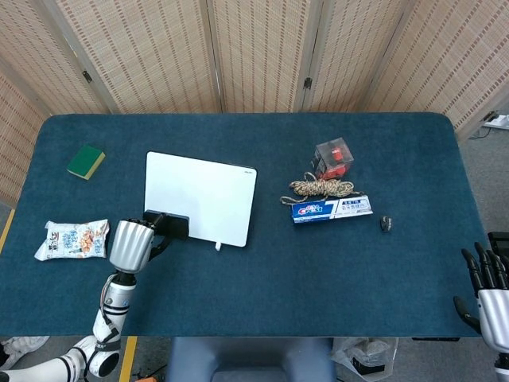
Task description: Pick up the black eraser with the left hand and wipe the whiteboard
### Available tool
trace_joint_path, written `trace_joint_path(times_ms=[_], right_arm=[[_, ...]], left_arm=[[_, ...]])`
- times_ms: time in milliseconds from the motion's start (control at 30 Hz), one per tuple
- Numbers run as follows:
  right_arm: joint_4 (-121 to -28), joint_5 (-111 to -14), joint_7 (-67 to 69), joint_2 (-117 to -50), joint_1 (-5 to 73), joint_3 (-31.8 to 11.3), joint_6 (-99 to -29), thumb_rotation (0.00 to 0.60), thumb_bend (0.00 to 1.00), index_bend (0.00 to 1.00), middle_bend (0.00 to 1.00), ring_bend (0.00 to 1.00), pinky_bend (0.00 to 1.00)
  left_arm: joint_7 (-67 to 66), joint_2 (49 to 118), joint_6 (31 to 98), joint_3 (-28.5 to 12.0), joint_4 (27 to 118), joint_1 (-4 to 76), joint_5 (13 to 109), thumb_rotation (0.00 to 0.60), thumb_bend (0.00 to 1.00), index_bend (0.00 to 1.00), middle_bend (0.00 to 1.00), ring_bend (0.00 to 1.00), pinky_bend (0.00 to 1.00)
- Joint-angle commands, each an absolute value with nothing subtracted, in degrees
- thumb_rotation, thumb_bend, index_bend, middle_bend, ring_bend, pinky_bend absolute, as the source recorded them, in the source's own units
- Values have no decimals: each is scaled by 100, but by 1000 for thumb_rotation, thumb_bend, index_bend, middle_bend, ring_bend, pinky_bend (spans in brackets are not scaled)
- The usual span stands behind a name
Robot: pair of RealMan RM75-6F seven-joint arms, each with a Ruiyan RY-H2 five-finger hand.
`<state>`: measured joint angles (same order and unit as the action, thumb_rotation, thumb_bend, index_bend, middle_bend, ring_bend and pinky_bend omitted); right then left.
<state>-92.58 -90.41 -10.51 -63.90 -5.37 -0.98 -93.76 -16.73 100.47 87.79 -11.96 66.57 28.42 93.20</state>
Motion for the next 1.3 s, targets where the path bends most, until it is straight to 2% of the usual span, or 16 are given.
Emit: trace_joint_path(times_ms=[33,533,1000,1100,1300], right_arm=[[-9248,-9047,-1012,-6381,-547,-100,-9396,600,335,0,0,49,70],[-9235,-8963,-853,-6311,-517,-121,-9304,600,335,0,0,47,70],[-9230,-8909,-848,-6310,-511,-135,-9277,600,334,0,0,48,70],[-9231,-8896,-854,-6313,-511,-138,-9273,600,334,0,0,48,70],[-9232,-8907,-866,-6321,-522,-133,-9295,600,335,0,0,48,70]], left_arm=[[-1511,10320,8550,-1307,6197,3219,9359,600,255,595,1000,1000,1000],[-1160,11011,7943,-1539,4796,4030,8993,600,255,595,1000,1000,1000],[-696,11364,7565,-1474,4019,4362,8694,600,254,590,1000,1000,1000],[-668,11413,7538,-1449,3922,4391,8659,600,252,536,1000,1000,1000],[-711,11409,7591,-1381,3955,4391,8619,600,250,287,1000,1000,1000]])
